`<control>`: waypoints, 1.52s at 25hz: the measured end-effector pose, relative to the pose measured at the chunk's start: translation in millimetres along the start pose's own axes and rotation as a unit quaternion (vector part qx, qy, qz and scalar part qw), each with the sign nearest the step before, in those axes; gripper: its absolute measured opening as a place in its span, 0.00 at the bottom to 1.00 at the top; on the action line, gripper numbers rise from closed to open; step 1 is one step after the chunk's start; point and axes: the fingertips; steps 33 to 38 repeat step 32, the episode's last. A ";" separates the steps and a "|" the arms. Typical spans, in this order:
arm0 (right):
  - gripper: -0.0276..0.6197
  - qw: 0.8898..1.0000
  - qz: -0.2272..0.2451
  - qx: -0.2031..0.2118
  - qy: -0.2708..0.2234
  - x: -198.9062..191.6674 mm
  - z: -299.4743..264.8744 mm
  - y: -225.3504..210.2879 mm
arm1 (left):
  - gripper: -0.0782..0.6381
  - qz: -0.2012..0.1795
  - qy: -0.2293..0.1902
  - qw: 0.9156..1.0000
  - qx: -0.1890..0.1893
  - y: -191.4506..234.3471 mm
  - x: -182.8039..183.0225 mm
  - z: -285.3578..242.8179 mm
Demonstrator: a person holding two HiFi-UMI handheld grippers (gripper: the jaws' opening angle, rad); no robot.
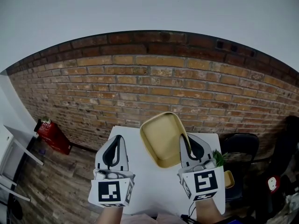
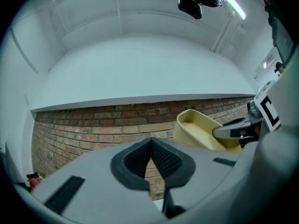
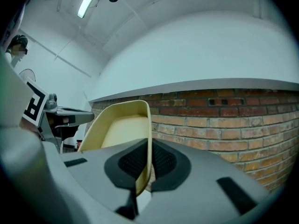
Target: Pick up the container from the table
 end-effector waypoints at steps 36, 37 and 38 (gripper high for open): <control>0.05 1.000 0.020 -0.014 -0.017 12.5 -4.4 1.8 | 0.12 0.005 -0.005 1.000 -0.008 5.4 1.2 -5.4; 0.05 1.000 0.020 -0.014 -0.017 12.5 -4.4 1.8 | 0.12 0.005 -0.005 1.000 -0.008 5.4 1.2 -5.4; 0.05 1.000 0.020 -0.014 -0.017 12.5 -4.4 1.8 | 0.12 0.005 -0.005 1.000 -0.008 5.4 1.2 -5.4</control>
Point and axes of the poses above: the fingertips, and each gripper's own axes: z backward along the fingers, y to its left, x out of its top, and after that the axes turned 7 degrees about z, right-handed
